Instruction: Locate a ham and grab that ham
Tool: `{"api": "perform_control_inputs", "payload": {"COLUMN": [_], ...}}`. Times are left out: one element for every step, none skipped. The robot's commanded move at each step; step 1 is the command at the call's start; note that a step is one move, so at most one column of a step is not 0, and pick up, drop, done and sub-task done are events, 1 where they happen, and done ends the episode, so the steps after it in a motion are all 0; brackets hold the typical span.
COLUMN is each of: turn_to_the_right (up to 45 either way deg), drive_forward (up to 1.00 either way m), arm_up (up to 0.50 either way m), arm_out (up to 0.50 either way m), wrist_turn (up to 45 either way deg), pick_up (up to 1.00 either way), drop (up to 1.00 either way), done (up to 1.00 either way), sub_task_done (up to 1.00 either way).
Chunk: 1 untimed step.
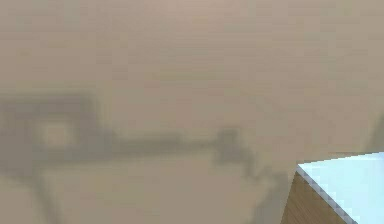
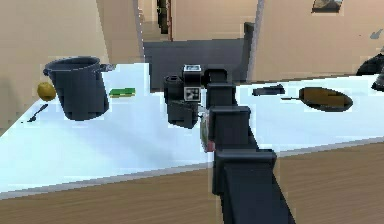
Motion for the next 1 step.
{"api": "perform_control_inputs", "payload": {"turn_to_the_right": [0.0], "drive_forward": [0.0], "arm_up": [0.0], "arm_out": [0.0], "wrist_turn": [0.0], "pick_up": [1.0], "drop": [0.0], "done": [0.0], "sub_task_done": [0.0]}}
